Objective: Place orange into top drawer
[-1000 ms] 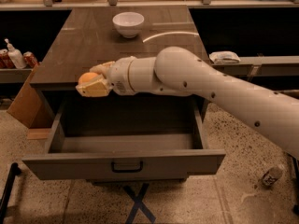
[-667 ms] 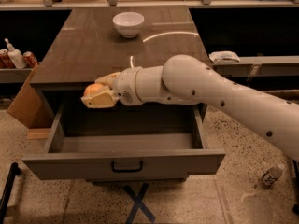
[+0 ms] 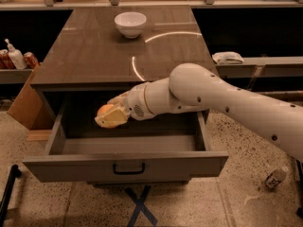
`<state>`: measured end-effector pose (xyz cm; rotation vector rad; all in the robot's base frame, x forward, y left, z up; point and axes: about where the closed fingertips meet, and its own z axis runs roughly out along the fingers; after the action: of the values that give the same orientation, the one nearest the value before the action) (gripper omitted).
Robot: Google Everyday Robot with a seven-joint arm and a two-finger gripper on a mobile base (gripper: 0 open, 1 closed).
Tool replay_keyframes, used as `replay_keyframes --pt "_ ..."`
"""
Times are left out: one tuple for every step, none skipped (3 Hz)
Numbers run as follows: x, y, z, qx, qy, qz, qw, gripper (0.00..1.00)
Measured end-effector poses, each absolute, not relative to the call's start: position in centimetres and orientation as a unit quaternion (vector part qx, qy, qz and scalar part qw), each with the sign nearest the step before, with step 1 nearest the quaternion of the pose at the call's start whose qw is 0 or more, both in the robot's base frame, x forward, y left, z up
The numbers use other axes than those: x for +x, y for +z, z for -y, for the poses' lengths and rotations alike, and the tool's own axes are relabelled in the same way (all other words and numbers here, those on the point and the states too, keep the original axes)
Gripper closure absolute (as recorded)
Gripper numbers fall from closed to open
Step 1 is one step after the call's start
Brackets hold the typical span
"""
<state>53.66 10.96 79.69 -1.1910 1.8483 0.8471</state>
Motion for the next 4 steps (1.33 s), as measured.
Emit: replay_keyframes --pt "55.0 76.6 -10.0 -0.452 0.319 -0.752 0.359 1.00" --pt "56.8 74.1 -9.2 -0.426 0.303 -0.775 0.356 1.00" --pt "58.5 72.1 -9.0 -0.398 0.274 -0.797 0.363 1.00" --pt "60.3 70.6 -9.3 -0.373 0.252 -0.812 0.372 1.00"
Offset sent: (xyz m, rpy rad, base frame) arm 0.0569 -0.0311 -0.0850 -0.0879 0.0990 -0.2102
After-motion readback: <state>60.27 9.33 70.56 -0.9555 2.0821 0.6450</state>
